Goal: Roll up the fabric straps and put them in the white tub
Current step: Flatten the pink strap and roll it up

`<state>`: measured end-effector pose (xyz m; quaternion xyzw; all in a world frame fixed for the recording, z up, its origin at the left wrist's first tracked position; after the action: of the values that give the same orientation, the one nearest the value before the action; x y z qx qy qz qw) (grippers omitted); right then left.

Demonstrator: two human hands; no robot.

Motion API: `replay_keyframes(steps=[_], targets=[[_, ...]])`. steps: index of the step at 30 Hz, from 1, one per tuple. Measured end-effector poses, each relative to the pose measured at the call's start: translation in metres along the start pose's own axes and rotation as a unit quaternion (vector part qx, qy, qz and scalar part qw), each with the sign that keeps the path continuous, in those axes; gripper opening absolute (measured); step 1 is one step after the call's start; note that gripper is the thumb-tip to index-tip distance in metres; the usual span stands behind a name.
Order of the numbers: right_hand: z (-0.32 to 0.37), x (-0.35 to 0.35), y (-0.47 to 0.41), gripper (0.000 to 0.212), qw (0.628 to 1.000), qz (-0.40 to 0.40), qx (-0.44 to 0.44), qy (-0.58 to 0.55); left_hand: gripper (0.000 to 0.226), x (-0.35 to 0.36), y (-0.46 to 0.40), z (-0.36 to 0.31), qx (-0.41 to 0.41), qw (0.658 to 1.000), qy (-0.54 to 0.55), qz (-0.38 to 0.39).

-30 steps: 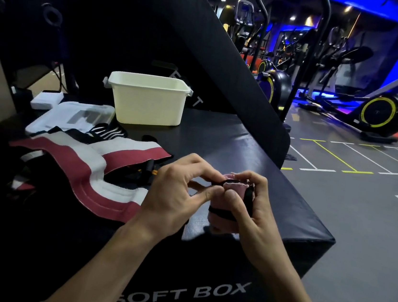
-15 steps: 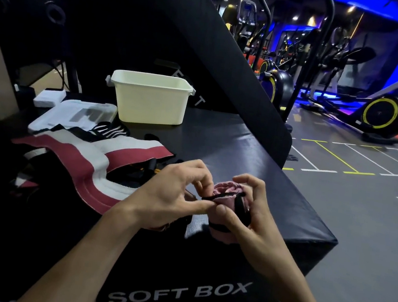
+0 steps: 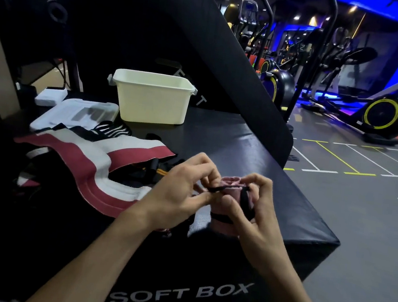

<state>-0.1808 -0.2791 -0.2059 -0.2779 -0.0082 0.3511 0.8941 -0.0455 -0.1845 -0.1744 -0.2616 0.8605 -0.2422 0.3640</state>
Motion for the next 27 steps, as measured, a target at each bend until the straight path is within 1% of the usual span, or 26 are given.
replay_keyframes(steps=[2, 4, 6, 7, 9, 12, 15, 18, 20, 22, 24, 26, 27], targets=[[0.000, -0.001, -0.003, 0.058, 0.997, -0.042, 0.023, -0.063, 0.019, 0.008, 0.002, -0.005, 0.007, 0.995, 0.012, -0.095], [0.003, 0.000, -0.004, 0.054, 0.989, -0.078, 0.045, -0.120, 0.014, 0.016, 0.006, -0.007, -0.002, 0.985, 0.014, -0.170], [0.004, 0.001, -0.004, 0.048, 0.981, -0.097, 0.061, -0.159, 0.016, 0.020, 0.007, -0.007, 0.000, 0.975, -0.018, -0.219], [0.002, 0.002, -0.004, 0.045, 0.978, -0.096, 0.068, -0.173, 0.016, 0.020, 0.008, -0.006, 0.003, 0.973, -0.024, -0.231], [-0.002, 0.001, -0.005, 0.043, 0.975, -0.095, 0.078, -0.187, 0.013, 0.018, 0.006, -0.007, 0.008, 0.977, -0.009, -0.215], [-0.006, -0.001, -0.006, 0.058, 0.972, -0.085, 0.099, -0.197, 0.016, 0.013, 0.004, -0.008, 0.022, 0.986, 0.005, -0.165], [-0.011, 0.001, -0.006, 0.064, 0.966, -0.069, 0.125, -0.215, 0.020, 0.009, 0.003, -0.006, 0.024, 0.991, 0.006, -0.135], [-0.014, 0.004, -0.004, 0.061, 0.969, -0.065, 0.125, -0.201, 0.018, 0.008, 0.005, -0.002, 0.014, 0.988, 0.009, -0.156], [-0.013, 0.004, -0.004, 0.057, 0.974, -0.063, 0.119, -0.184, 0.017, 0.010, 0.006, -0.001, -0.013, 0.987, 0.024, -0.159], [-0.013, 0.005, -0.005, 0.054, 0.976, -0.050, 0.116, -0.177, 0.017, 0.012, 0.006, 0.002, -0.050, 0.986, 0.058, -0.146], [-0.011, 0.004, -0.006, 0.041, 0.976, -0.033, 0.119, -0.181, 0.017, 0.010, 0.006, 0.005, -0.074, 0.985, 0.081, -0.136], [-0.009, 0.001, -0.008, 0.032, 0.972, -0.025, 0.136, -0.192, 0.017, 0.007, 0.006, 0.009, -0.089, 0.986, 0.076, -0.122], [-0.008, -0.001, -0.008, 0.033, 0.974, -0.025, 0.134, -0.184, 0.018, 0.006, 0.007, 0.009, -0.091, 0.988, 0.062, -0.111]])
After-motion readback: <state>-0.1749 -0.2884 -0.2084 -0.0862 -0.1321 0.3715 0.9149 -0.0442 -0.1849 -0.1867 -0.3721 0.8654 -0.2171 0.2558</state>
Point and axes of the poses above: each hand's wrist, its own y-axis away from the middle knuckle, its own x-axis out of the palm, z = x × y, the point moved 5 cm from there along -y, towards the middle knuckle, and after that the axes turned 6 degrees about -z, right-handed, at the moved point
